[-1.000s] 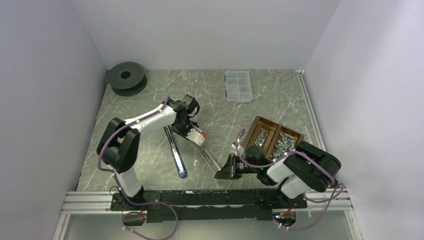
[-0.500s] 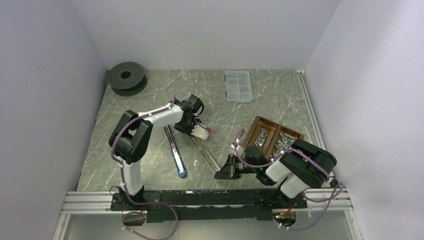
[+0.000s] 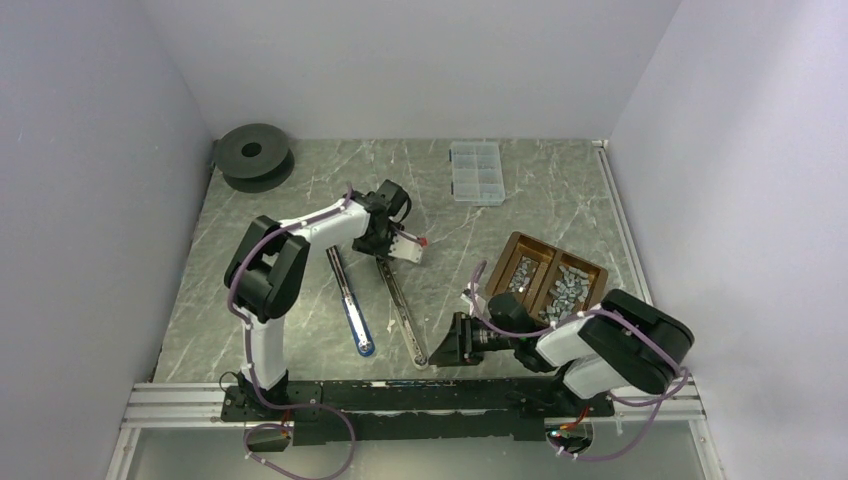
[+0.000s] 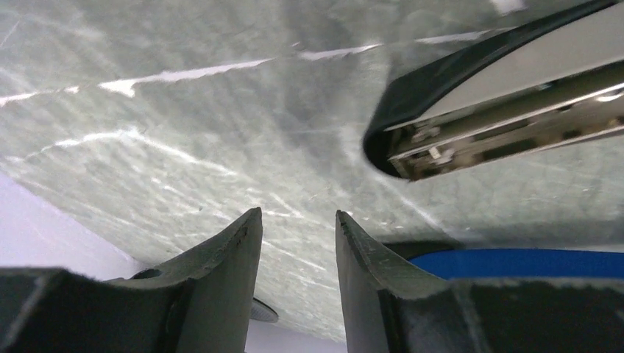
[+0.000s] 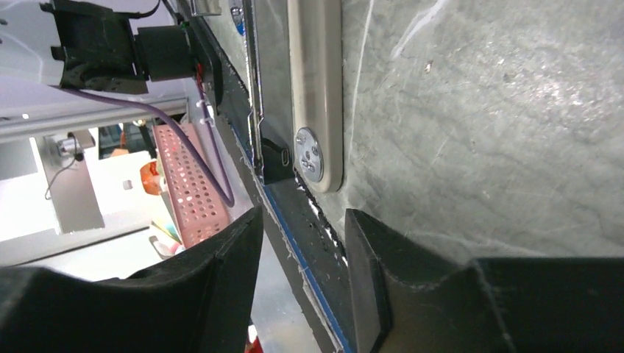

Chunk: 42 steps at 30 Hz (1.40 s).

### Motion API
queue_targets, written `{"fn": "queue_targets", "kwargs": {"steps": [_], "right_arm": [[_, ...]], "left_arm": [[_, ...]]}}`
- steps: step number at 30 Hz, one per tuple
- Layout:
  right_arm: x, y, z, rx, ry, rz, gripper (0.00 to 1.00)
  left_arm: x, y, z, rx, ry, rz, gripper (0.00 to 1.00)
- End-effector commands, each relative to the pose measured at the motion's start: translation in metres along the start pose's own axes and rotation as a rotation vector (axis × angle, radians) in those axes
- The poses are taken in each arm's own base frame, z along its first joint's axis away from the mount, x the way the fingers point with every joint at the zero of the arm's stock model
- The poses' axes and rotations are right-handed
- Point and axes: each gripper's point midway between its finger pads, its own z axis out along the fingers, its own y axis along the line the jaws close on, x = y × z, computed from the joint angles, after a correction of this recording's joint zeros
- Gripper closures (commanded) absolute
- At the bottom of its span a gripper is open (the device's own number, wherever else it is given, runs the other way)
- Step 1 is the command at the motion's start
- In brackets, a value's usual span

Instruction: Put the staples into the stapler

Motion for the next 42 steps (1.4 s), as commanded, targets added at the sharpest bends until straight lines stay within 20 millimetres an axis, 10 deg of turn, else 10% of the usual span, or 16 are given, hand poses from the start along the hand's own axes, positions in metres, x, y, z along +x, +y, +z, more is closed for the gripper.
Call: {"fn": "queue_targets", "kwargs": {"steps": [1,5,11,21,42], "right_arm": [[0.004,-0.012,-0.005,0.089,0.005,-0.018,0.48],[0.000,-0.009,-0.017,0.169,-0.023,-0.047,0.44],[-0.025,0.062,-0.030,0.128,-0.040,-0.078,0.44],[-0.013,0.116,0.036,0.293,0.237,-0.060,0.44],[0.000,0.136,0.059,0.448,0.378,-0.017,0.44]], "left_arm": [[0.005,0.028,-0.021,-0.056,-0.026,-0.164,0.53],[0.022,0.055,-0.044,-0.129,-0.044,-0.306,0.53],[0.061,0.084,-0.104,-0.280,-0.013,-0.586,0.22],[0.141,0.060,-0.188,-0.439,0.065,-1.072,0.01],[0.153,0.009,-0.205,-0.414,-0.087,-1.296,0.01]]}}
